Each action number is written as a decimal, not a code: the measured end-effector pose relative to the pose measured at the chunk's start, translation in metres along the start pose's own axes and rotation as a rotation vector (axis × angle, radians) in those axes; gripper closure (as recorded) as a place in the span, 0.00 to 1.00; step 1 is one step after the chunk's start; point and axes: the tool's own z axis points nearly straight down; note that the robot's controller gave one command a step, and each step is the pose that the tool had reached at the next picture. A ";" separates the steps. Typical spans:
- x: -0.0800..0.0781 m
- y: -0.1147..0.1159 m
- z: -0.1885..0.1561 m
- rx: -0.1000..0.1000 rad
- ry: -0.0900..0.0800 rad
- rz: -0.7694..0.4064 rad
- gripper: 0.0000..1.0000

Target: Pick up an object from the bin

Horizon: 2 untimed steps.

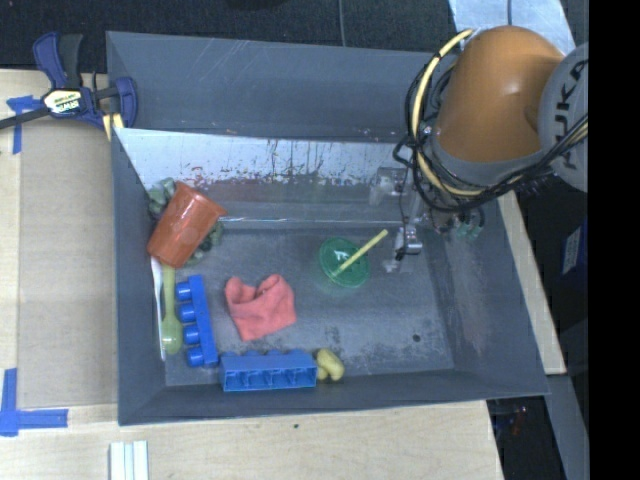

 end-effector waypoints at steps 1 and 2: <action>-0.002 0.000 -0.005 0.000 -0.009 -0.001 0.00; -0.010 0.046 0.068 0.000 -0.014 -0.003 0.00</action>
Offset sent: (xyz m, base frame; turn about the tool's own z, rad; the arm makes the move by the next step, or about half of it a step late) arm 0.0119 0.0718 -0.1114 -0.0052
